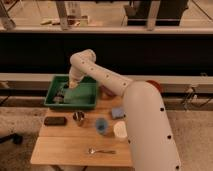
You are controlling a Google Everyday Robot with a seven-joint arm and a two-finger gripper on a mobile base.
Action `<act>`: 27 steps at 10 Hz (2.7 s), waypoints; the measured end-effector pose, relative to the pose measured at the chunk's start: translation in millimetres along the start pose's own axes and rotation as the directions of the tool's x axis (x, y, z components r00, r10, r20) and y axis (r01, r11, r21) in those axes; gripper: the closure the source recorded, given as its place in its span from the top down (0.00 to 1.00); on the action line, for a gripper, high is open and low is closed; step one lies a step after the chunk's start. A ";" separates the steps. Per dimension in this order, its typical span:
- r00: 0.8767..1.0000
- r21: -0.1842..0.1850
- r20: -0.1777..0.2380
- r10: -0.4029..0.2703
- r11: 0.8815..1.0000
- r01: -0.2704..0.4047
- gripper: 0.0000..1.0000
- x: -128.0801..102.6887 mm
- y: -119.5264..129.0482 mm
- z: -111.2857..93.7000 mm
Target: Wipe tray with brush
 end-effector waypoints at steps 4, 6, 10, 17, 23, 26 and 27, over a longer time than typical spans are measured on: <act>1.000 0.020 -0.007 0.018 1.000 -0.017 0.00 12.3 1.8 6.7; 0.998 0.039 -0.025 0.052 0.998 -0.051 0.00 35.4 2.1 0.7; 0.989 0.091 -0.073 0.131 0.988 -0.124 0.00 83.9 -0.7 -21.2; 0.975 0.145 -0.150 0.165 0.979 -0.143 0.00 115.9 1.5 -58.1; 0.965 0.165 -0.203 0.168 0.977 -0.136 0.00 130.3 -10.3 -63.4; 0.964 0.166 -0.216 0.157 0.978 -0.122 0.00 131.0 -28.8 -52.7; 0.963 0.167 -0.221 0.153 0.979 -0.117 0.00 130.9 -36.4 -48.7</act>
